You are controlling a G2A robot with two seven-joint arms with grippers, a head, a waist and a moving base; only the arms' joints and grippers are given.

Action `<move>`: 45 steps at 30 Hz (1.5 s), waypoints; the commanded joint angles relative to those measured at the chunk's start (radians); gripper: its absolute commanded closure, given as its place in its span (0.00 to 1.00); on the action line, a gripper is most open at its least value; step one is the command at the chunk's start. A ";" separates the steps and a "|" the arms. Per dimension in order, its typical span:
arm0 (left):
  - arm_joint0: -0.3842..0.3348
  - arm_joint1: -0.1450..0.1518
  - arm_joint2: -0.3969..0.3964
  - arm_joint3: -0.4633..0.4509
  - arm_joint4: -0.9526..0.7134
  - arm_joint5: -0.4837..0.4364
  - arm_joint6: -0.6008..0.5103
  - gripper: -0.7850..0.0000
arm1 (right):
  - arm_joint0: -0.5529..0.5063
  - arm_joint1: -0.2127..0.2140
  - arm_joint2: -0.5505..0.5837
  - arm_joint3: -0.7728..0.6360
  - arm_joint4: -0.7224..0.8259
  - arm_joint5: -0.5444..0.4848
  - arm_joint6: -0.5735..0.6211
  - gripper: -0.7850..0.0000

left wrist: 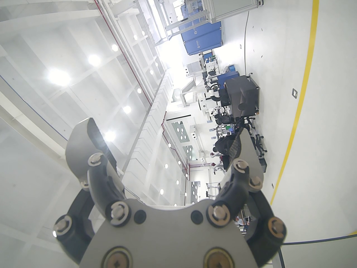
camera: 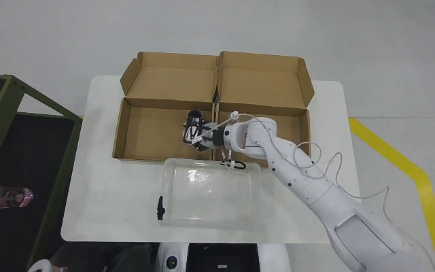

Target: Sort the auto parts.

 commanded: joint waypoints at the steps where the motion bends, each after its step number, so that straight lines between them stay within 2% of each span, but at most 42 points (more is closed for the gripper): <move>1: 0.000 0.000 0.000 0.000 0.000 0.000 0.000 0.00 | 0.006 -0.006 -0.009 0.012 -0.003 0.000 0.004 1.00; 21: 0.000 0.000 0.000 0.000 0.000 0.000 0.000 0.00 | 0.056 -0.064 -0.069 0.131 -0.056 -0.010 0.040 1.00; 23: 0.000 0.000 0.000 0.000 0.000 0.000 0.000 0.00 | 0.058 -0.068 -0.071 0.136 -0.061 -0.012 0.041 0.95; 25: 0.000 0.000 0.000 0.000 0.000 0.000 0.000 0.00 | 0.060 -0.071 -0.072 0.142 -0.066 -0.015 0.045 0.85; 29: 0.000 0.000 0.000 0.000 0.000 0.000 0.000 0.00 | 0.063 -0.077 -0.074 0.151 -0.078 -0.018 0.053 0.76; 36: 0.000 0.000 0.000 0.000 0.000 0.000 0.000 0.00 | 0.070 -0.088 -0.078 0.168 -0.094 -0.029 0.065 0.71; 40: 0.000 0.000 0.000 0.000 0.000 0.000 0.000 0.00 | 0.073 -0.094 -0.079 0.177 -0.103 -0.030 0.070 0.56; 45: 0.000 0.000 0.000 0.000 0.000 0.000 0.000 0.00 | 0.076 -0.100 -0.077 0.182 -0.112 -0.033 0.071 0.52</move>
